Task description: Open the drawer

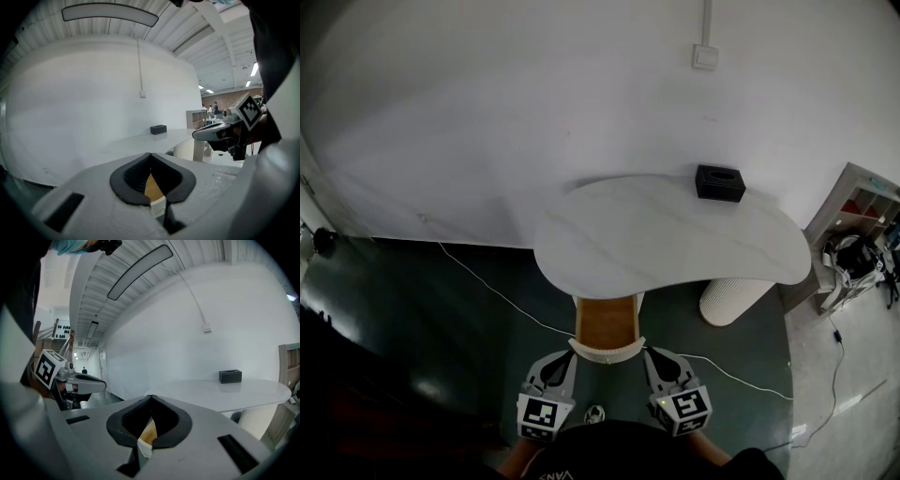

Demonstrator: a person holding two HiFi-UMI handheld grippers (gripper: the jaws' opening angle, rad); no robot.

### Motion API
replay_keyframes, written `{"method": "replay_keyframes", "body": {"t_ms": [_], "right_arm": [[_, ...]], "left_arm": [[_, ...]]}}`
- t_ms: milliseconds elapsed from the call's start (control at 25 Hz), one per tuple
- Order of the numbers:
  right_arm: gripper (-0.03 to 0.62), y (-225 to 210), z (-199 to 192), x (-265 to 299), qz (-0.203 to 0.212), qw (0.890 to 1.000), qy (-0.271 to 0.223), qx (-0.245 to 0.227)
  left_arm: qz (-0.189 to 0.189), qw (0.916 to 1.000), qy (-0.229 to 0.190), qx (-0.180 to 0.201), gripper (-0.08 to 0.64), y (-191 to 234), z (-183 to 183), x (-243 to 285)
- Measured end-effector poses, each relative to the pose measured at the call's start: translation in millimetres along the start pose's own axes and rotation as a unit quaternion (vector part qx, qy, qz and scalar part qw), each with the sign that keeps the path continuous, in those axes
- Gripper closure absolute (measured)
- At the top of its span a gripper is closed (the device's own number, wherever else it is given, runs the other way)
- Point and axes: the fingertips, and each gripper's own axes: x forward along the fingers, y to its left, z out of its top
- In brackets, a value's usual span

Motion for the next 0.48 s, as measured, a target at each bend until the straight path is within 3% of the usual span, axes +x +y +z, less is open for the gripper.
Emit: {"method": "replay_keyframes", "body": {"t_ms": [480], "right_arm": [[0.588, 6.2, -7.9, 1.8, -0.009, 1.000, 0.011, 0.010]], "left_arm": [[-0.021, 0.9997, 0.011, -0.008, 0.541, 4.3, -6.8, 1.2]]}}
